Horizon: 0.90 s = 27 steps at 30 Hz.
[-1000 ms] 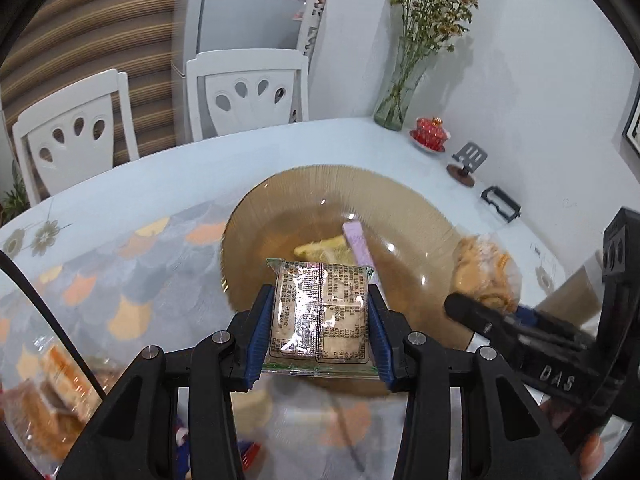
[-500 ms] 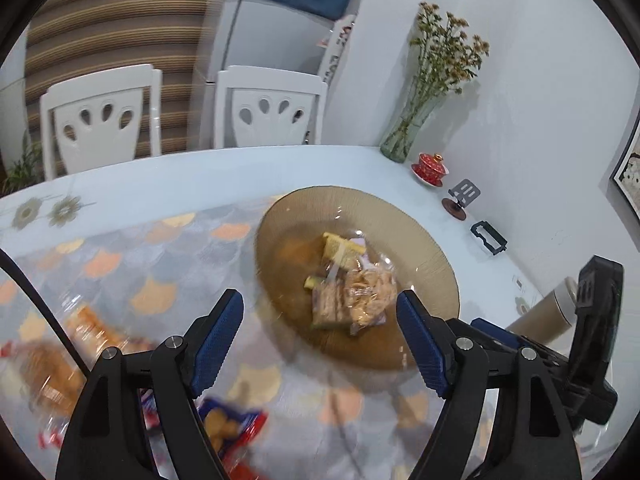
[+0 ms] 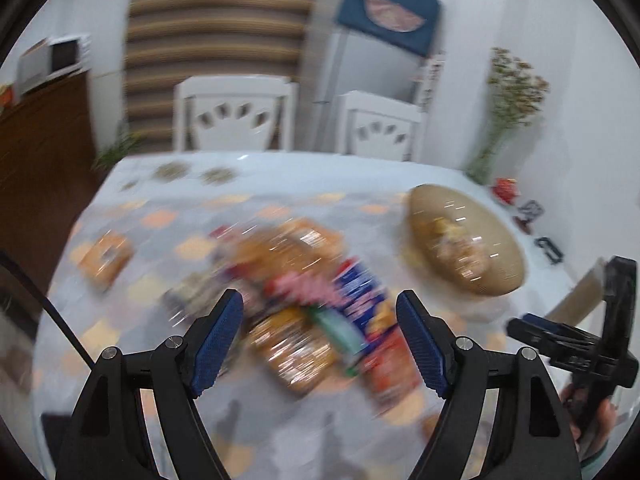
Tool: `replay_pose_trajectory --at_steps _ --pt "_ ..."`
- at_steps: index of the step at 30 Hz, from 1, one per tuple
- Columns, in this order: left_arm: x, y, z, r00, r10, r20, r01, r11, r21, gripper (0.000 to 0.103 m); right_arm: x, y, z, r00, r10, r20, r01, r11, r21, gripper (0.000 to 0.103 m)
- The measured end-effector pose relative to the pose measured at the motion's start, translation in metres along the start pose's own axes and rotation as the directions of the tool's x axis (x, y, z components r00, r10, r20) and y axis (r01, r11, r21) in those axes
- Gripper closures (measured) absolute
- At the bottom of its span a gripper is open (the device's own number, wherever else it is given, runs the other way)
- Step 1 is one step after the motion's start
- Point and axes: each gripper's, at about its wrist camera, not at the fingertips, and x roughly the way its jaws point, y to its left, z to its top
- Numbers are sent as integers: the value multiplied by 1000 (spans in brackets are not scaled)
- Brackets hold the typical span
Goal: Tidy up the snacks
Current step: 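Move both tools back toward the snack pile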
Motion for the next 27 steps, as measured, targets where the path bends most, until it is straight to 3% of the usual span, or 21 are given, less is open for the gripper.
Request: replay_pose_trajectory --at_steps 8,17,20,23,27 --pt "17 80 -61 984 153 -94 -165 976 -145 25 21 21 -41 994 19 -109 -25 998 -57 26" --pt "39 90 -100 966 212 -147 -226 970 -90 26 40 38 -99 969 33 -245 -54 995 -81 26" --pt "37 76 -100 970 198 -138 -206 978 -45 26 45 47 -107 969 -1 -246 -26 994 -107 26" --pt "30 60 -98 984 126 -128 -131 991 -37 26 45 59 -111 972 -33 -233 -4 988 -157 27" --pt "33 30 -91 991 12 -136 -16 1000 -27 26 49 65 -115 972 -63 -228 19 982 -189 41"
